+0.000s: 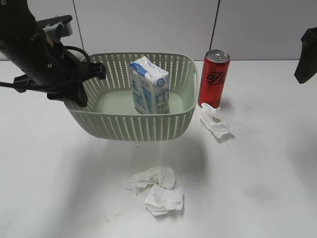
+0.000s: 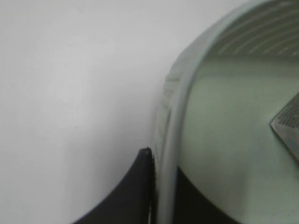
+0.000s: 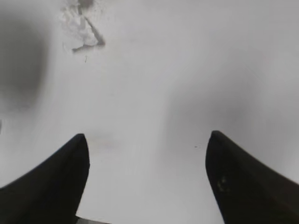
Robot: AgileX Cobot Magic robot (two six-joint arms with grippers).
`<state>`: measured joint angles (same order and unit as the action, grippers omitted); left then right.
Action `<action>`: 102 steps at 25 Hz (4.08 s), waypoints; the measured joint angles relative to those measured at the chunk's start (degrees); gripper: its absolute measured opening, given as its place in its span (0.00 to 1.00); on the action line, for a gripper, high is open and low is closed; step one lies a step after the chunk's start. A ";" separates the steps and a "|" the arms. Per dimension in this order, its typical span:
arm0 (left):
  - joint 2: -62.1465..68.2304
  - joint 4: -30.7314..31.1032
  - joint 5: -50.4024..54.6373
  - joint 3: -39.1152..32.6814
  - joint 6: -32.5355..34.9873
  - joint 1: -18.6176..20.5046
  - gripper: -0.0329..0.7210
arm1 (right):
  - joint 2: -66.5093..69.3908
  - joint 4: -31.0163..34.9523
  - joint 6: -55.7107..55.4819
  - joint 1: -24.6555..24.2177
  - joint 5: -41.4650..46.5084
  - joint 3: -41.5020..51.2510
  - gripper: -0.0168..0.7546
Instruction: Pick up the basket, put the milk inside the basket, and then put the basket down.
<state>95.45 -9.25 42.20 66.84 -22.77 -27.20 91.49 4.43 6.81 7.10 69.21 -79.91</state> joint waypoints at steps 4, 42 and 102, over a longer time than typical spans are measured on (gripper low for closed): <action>2.06 0.24 1.48 4.10 0.00 3.03 0.06 | -7.62 2.46 0.31 -0.14 -0.15 6.47 0.78; 29.76 -0.54 7.03 30.10 -0.33 5.48 0.78 | -48.91 3.33 0.56 -0.14 -9.01 33.54 0.78; -70.56 4.28 16.77 -36.89 27.69 22.10 0.83 | -90.63 0.68 0.58 -0.14 -8.79 50.85 0.78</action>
<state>24.89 -4.97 58.97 29.95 4.91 -5.10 0.86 5.11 7.38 6.96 60.42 -29.06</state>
